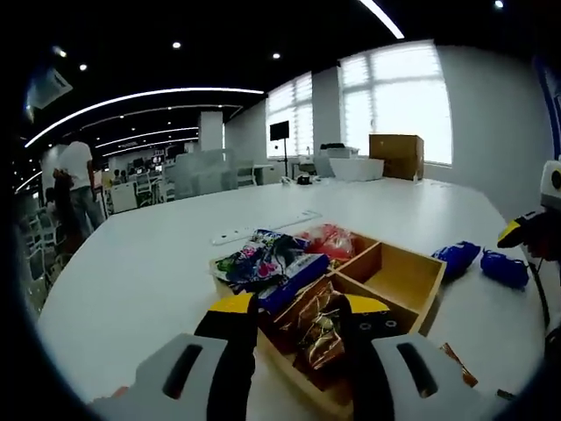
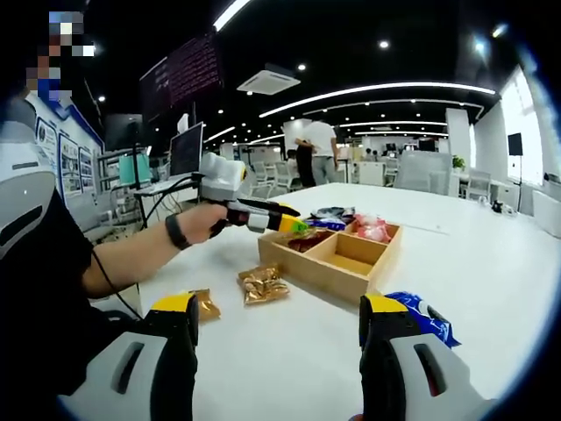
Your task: Pick up the scattered marshmallows, QQ candies, Oreo cookies, and mixed nuts on the table and sort them into separate containers
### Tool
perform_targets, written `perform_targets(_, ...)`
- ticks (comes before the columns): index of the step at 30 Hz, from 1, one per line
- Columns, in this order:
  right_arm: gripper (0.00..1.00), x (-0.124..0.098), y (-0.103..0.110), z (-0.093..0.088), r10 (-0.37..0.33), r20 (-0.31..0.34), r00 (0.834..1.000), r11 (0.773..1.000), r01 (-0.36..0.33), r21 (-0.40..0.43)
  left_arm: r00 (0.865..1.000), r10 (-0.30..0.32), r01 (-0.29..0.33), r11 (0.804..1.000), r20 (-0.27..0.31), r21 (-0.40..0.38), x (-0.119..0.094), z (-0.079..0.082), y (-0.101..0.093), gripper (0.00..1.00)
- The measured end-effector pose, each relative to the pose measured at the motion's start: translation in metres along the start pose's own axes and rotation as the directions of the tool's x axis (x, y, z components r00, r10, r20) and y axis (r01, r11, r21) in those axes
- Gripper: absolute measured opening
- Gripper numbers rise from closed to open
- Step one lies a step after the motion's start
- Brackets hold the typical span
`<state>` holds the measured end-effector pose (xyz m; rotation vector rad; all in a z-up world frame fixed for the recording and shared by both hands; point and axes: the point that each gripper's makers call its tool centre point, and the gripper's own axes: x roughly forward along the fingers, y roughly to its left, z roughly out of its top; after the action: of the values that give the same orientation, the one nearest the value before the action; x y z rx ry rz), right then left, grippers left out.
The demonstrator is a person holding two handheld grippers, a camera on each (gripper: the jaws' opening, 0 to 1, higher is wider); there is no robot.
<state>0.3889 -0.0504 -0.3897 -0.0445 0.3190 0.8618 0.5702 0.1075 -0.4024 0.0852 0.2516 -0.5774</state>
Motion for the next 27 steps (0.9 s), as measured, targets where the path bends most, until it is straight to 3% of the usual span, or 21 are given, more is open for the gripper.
perform_targets(3, 0.71, -0.002, -0.001, 0.000, -0.002, 0.005, 1.000, 1.000, 0.002, 0.005, 0.999, 0.000, 0.001, 1.000, 0.039, -0.007, -0.005, 0.005, -0.002, 0.51)
perform_targets(9, 0.71, -0.005, -0.001, -0.002, -0.002, 0.002, 1.000, 1.000, 0.002, 0.009, 0.998, -0.027, 0.027, 1.000, 0.051, 0.001, -0.009, 0.006, -0.011, 0.56)
perform_targets(17, 0.71, -0.006, -0.002, 0.004, 0.002, 0.009, 1.000, 1.000, -0.002, -0.001, 0.999, -0.020, 0.018, 0.998, 0.045, 0.052, -0.015, 0.001, -0.016, 0.79)
perform_targets(23, 0.71, -0.008, 0.004, 0.011, 0.029, 0.035, 0.999, 1.000, -0.029, 0.010, 0.996, -0.068, 0.068, 0.998, 0.059, 0.002, -0.020, 0.000, -0.028, 0.92)
perform_targets(27, 0.71, -0.008, 0.005, 0.013, 0.026, 0.034, 0.999, 1.000, -0.026, 0.002, 0.994, -0.074, 0.073, 0.997, 0.076, 0.017, -0.023, 0.003, -0.032, 0.97)
